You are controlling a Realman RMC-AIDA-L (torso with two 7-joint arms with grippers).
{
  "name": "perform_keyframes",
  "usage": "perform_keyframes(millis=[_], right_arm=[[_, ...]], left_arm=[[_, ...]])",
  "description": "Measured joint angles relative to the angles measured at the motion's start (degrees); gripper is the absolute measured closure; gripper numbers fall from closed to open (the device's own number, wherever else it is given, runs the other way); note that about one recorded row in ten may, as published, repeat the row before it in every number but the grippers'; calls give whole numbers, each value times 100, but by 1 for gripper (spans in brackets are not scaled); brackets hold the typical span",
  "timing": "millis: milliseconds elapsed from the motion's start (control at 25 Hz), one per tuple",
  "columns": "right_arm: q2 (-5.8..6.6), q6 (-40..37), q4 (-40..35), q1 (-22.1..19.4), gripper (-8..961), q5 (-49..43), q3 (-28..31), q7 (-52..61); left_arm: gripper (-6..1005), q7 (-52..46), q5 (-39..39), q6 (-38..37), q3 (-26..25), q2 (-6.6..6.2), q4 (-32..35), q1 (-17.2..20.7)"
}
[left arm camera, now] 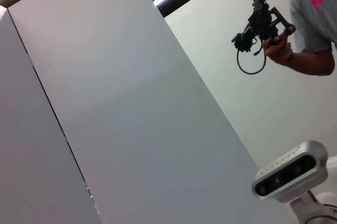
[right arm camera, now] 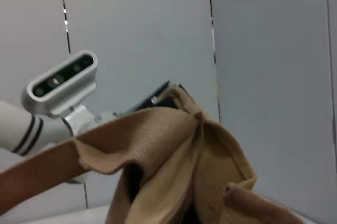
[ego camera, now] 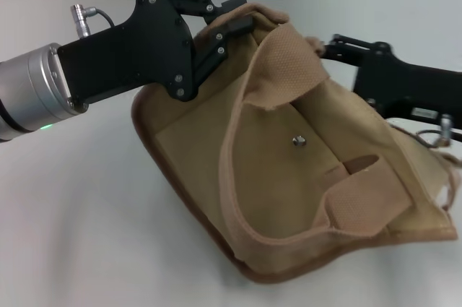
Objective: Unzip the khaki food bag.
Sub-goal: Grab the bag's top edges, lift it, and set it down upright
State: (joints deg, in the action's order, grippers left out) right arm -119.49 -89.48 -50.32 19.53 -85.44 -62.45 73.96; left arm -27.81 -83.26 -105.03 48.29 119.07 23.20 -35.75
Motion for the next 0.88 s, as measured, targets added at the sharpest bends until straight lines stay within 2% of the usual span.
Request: perform_keyframes(millis=[440, 680, 880], right_arm=[[1, -1224, 711, -455, 110, 40, 911, -1371], [22, -1875, 1440, -509, 114, 398, 1813, -2013], [10, -2087, 1552, -518, 118, 415, 2134, -2399]], left_arm=[[912, 4, 124, 5, -3, 3, -1, -1], [913, 5, 163, 13, -2, 0, 1, 2], [913, 5, 163, 12, 11, 2, 1, 4]])
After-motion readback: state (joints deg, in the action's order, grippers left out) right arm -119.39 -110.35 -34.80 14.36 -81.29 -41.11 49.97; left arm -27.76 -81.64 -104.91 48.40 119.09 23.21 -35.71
